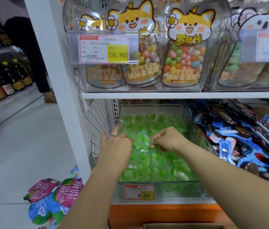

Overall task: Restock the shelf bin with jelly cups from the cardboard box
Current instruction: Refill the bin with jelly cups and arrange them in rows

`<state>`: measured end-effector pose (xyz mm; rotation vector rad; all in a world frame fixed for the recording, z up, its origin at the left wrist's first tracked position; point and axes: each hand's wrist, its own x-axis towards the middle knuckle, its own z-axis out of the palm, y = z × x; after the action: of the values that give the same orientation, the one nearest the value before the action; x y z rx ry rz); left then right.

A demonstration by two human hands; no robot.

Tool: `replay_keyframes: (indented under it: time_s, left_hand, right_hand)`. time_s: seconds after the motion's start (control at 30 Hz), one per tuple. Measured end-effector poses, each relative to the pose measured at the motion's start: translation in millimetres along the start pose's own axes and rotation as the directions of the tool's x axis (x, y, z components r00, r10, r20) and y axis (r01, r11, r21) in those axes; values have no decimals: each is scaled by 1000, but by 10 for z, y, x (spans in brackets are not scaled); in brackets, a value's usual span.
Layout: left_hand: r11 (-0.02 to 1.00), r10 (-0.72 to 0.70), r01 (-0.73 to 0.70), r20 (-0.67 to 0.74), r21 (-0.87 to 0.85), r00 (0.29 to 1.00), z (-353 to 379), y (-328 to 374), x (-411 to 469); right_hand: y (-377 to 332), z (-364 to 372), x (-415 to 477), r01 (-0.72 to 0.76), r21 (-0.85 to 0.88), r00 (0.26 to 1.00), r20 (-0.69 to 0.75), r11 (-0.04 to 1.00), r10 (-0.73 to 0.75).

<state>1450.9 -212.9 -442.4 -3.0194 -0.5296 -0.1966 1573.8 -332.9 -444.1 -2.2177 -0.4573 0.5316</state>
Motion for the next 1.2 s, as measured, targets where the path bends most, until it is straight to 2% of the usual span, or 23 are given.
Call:
replay_keyframes:
  time_s: [0.13, 0.2, 0.27, 0.37, 0.43, 0.6, 0.67, 0.73, 0.8, 0.87, 0.97, 1.03, 1.1, 1.2]
  left_hand:
    - [1000, 0, 0, -4, -28, 1000, -44, 8, -39]
    - [999, 4, -4, -18, -39, 1000, -67, 11, -77]
    - [998, 28, -29, -36, -48, 999, -72, 35, -127]
    - [993, 46, -54, -77, -105, 996, -78, 97, -199]
    - [990, 39, -53, -114, -130, 993, -89, 137, -226]
    - [985, 49, -78, -186, -154, 981, -124, 224, -260]
    - [978, 79, -118, -218, -173, 973, -137, 254, -262]
    - [943, 80, -153, -246, -295, 966, -141, 286, -275]
    - [836, 35, -158, -236, -526, 971, -173, 345, -301]
    - [671, 0, -122, -165, -732, 986, -228, 405, -317]
    - [285, 44, 19, 33, -958, 998, -329, 475, -353]
    - [110, 108, 125, 136, -986, 985, -354, 520, -386]
    - [32, 120, 152, 155, -988, 981, -327, 555, -415]
    - [-27, 126, 144, 140, -989, 982, -267, 621, -419]
  right_hand:
    - [-9, -233, -176, 104, -76, 990, -84, 992, -110]
    - [-18, -394, -353, 188, -225, 973, -92, 956, -213]
    - [8, -531, -538, 228, -463, 963, -22, 856, -268]
    - [90, -565, -754, 179, -696, 982, 84, 695, -169]
    - [147, -498, -821, 156, -753, 987, 97, 639, -127]
    - [226, -383, -871, 117, -781, 993, 75, 613, -95]
    - [215, -381, -881, 116, -799, 989, 39, 589, -142]
    - [188, -405, -902, 144, -815, 971, 6, 561, -240]
    - [155, -464, -933, 206, -791, 929, -27, 576, -370]
    - [137, -501, -971, 303, -717, 841, -109, 627, -531]
    - [151, -440, -988, 467, -557, 671, -283, 687, -685]
    - [168, -378, -968, 499, -509, 625, -348, 701, -699]
    - [170, -346, -947, 523, -479, 605, -374, 705, -703]
    - [174, -311, -920, 543, -485, 573, -383, 685, -725]
